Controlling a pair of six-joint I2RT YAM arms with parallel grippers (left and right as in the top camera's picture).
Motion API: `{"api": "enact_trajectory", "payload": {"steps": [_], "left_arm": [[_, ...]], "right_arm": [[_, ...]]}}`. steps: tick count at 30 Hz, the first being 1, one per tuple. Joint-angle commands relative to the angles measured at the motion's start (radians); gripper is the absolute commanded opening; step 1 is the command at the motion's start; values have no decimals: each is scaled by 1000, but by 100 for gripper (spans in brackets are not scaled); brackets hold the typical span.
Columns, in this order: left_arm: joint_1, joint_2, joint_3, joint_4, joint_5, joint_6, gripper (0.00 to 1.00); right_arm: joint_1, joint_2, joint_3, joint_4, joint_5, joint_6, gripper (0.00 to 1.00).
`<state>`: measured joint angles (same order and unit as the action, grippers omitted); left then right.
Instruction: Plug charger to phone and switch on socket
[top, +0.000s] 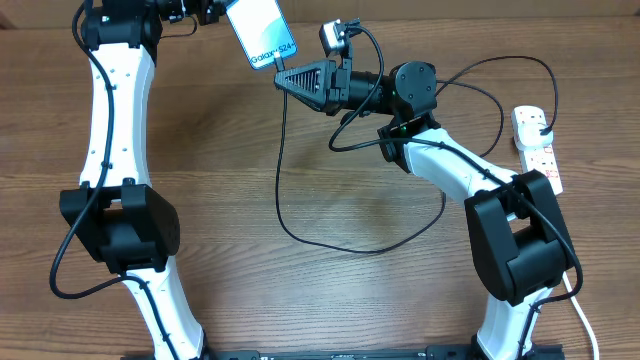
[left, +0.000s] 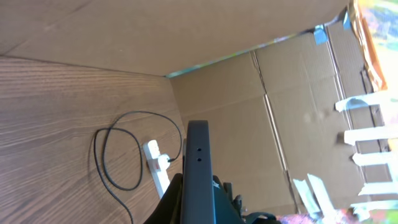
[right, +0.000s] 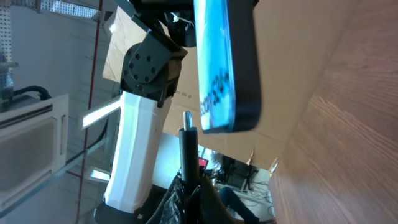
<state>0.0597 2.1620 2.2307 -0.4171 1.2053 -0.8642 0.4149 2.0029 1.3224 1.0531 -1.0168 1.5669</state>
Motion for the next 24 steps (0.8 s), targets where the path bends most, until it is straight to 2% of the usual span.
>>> {"api": "enact_trajectory", "payload": {"steps": [1, 10, 24], "left_arm": [[8, -4, 10, 13, 3, -35, 5], [11, -4, 10, 138, 34, -136, 5], [11, -4, 10, 138, 77, -135, 4]], "right_arm": [[3, 2, 16, 9, 11, 27, 4], [5, 2, 15, 15, 6, 31, 4], [5, 2, 15, 16, 6, 29, 4]]}}
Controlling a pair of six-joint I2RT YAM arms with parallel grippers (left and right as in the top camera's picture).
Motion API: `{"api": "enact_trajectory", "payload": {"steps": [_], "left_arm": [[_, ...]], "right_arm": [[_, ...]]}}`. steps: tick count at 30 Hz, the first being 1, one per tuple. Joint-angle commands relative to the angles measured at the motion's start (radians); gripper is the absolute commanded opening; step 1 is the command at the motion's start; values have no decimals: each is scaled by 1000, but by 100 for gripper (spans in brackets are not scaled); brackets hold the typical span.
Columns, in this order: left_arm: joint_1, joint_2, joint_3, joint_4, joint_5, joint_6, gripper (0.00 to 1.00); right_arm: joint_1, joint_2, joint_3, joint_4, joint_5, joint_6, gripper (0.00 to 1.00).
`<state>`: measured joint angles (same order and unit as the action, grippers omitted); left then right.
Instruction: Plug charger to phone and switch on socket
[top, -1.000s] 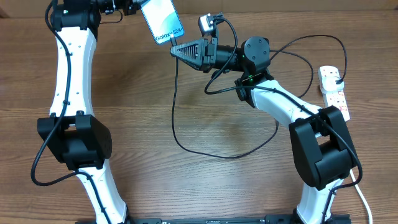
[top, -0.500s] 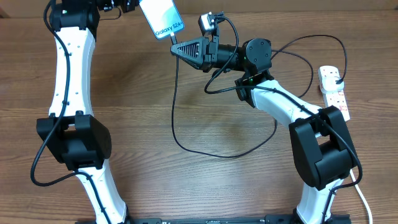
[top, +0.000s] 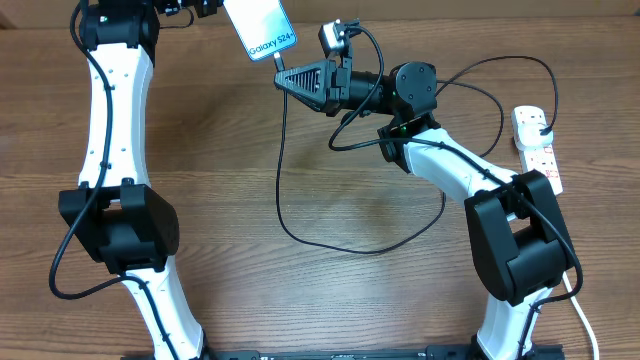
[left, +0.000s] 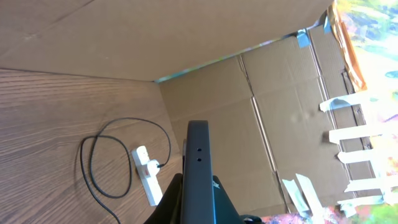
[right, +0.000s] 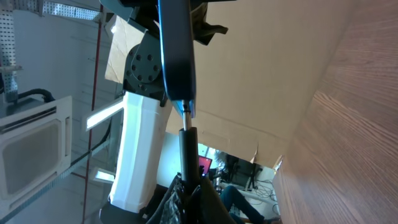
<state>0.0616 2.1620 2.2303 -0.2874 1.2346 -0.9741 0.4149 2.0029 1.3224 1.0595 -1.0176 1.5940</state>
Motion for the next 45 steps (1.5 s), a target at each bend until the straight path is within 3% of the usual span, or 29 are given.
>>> {"api": "enact_trajectory", "payload": {"steps": [1, 45], "left_arm": [[9, -4, 10, 8, 48, -25, 4], [-18, -4, 10, 8, -13, -36, 5]], "right_arm": [[5, 2, 15, 10, 7, 3, 4], [5, 2, 15, 9, 4, 3, 4]]}}
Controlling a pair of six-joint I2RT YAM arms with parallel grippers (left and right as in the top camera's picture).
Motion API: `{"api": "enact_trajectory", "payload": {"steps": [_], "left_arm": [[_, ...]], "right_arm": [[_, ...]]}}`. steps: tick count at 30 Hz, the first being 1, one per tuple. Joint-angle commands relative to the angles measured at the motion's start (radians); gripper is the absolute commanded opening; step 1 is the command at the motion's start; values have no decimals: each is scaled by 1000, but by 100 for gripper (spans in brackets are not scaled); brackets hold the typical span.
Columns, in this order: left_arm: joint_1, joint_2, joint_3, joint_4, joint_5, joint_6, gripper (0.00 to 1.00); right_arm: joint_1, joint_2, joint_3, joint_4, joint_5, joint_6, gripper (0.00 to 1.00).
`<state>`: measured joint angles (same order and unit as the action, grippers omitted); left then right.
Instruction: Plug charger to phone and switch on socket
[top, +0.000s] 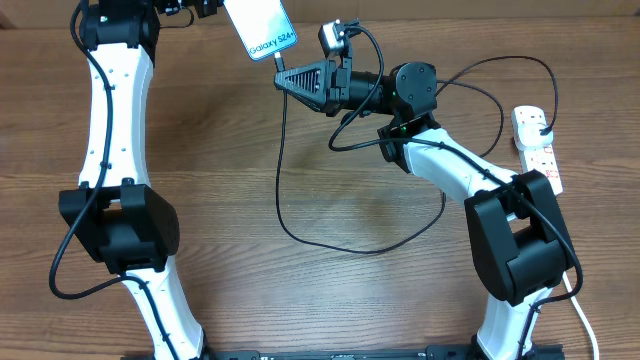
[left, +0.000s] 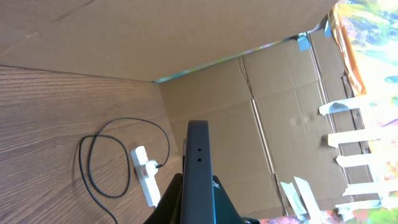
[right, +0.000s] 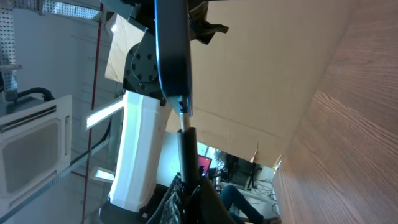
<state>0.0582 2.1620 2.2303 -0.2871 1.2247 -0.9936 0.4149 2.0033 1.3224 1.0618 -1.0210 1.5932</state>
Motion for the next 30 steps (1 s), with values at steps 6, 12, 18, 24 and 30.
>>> {"api": "enact_trajectory", "payload": {"steps": [6, 12, 18, 24, 30], "left_arm": [[-15, -4, 10, 8, -1, -17, 5], [-15, -4, 10, 8, 47, 6, 5], [-13, -4, 10, 8, 50, 14, 5], [-12, -4, 10, 8, 51, 57, 5], [-6, -4, 10, 8, 47, 67, 5]], "right_arm": [[5, 2, 14, 7, 7, 3, 4], [5, 2, 14, 7, 8, 3, 4], [5, 2, 14, 7, 7, 3, 4], [5, 2, 15, 7, 7, 3, 4], [5, 2, 14, 7, -2, 3, 4]]}}
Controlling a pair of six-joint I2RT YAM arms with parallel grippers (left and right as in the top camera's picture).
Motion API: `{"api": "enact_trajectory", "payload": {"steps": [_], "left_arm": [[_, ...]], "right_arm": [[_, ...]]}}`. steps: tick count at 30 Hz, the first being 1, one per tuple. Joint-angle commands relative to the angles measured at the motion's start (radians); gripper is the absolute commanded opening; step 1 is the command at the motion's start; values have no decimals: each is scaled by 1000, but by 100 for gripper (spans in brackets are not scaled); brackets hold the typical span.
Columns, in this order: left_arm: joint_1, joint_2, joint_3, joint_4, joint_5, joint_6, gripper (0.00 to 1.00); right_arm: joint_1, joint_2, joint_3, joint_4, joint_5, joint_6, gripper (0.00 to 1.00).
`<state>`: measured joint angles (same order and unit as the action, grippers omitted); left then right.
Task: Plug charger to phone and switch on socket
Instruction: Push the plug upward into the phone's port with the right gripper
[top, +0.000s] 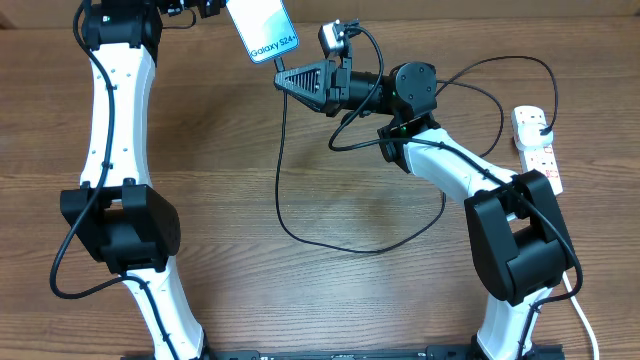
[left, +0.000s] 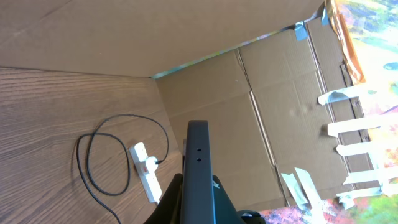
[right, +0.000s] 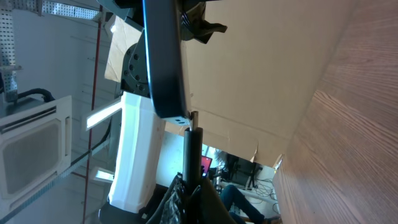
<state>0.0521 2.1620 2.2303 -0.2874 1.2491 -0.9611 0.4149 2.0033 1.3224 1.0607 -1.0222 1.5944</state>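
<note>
A phone (top: 262, 30) with a white "Galaxy S24+" screen is held off the table at the far left, my left gripper (top: 212, 8) shut on it. The left wrist view shows it edge-on as a dark slab (left: 198, 163) between the fingers. My right gripper (top: 284, 77) is shut on the black charger plug (right: 191, 149), just right of the phone's lower end. In the right wrist view the plug's metal tip (right: 194, 115) stands beside the corner of the phone's bottom edge (right: 171, 112), not inside it. The black cable (top: 300, 225) hangs down and loops over the table.
A white power strip (top: 537, 148) with the charger's adapter plugged in lies at the table's right edge, also visible as the strip (left: 144, 171) with the coiled cable (left: 93, 162) in the left wrist view. Cardboard walls stand behind the table.
In the right wrist view the phone's bottom edge sat on the plug's tip; now it has shifted left, with the tip beside its corner. Overhead, the phone tilted slightly.
The phone first faced the right wrist camera with the plug tip apart from it. Then it was turned edge-on with its bottom end at the tip, and stayed so. Now the tip stands just beside the phone's bottom corner.
</note>
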Motion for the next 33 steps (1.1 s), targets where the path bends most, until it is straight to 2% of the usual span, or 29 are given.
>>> {"api": "enact_trajectory", "payload": {"steps": [1, 33], "left_arm": [[2, -4, 10, 8, 21, 35, 5], [21, -4, 10, 8, -33, 34, 5]], "right_arm": [[5, 2, 14, 8, 0, 2, 4], [5, 2, 14, 8, -3, 2, 4]]}}
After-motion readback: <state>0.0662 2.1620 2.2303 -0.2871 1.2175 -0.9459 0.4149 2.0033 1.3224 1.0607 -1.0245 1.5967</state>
